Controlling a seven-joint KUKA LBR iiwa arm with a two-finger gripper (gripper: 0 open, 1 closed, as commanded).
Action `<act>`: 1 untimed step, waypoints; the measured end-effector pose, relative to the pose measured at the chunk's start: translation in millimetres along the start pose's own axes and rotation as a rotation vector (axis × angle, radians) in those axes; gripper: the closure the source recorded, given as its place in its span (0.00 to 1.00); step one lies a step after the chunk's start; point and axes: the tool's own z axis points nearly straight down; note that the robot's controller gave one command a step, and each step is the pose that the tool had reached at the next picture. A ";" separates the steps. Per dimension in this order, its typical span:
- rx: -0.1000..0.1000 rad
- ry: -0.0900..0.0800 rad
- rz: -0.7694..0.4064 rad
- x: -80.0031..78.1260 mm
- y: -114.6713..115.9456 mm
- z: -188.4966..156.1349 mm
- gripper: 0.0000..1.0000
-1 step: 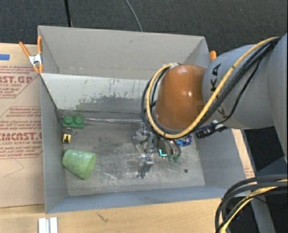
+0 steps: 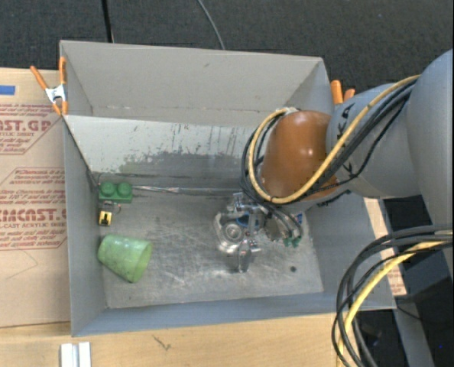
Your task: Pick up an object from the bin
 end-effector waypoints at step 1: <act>0.000 -0.008 0.001 -2.2 -0.5 -1.1 1.00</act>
Offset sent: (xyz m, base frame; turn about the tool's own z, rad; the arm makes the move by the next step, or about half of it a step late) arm 0.0000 0.0000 0.0000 0.0000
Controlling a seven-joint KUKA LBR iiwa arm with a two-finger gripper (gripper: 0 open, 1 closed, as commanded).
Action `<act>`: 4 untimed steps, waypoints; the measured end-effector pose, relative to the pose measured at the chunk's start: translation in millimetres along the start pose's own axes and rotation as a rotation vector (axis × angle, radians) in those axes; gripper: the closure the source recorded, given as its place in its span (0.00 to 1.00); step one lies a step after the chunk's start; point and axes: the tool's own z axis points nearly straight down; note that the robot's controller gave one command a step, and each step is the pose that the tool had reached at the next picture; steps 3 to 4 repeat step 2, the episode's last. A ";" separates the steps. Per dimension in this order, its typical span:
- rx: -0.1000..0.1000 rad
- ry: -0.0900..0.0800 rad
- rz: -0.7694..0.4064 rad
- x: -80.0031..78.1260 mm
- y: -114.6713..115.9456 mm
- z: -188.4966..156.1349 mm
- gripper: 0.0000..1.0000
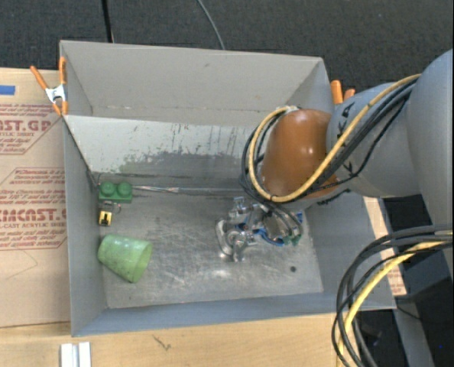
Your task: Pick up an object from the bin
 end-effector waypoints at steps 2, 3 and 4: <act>0.001 0.013 -0.259 16.6 -63.1 -162.1 1.00; 0.001 0.013 -0.259 16.6 -63.1 -162.1 1.00; 0.001 0.013 -0.259 16.6 -63.1 -162.1 1.00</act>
Offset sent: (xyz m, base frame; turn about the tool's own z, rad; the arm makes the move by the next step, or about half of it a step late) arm 0.0100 -0.0058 0.1596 -0.1179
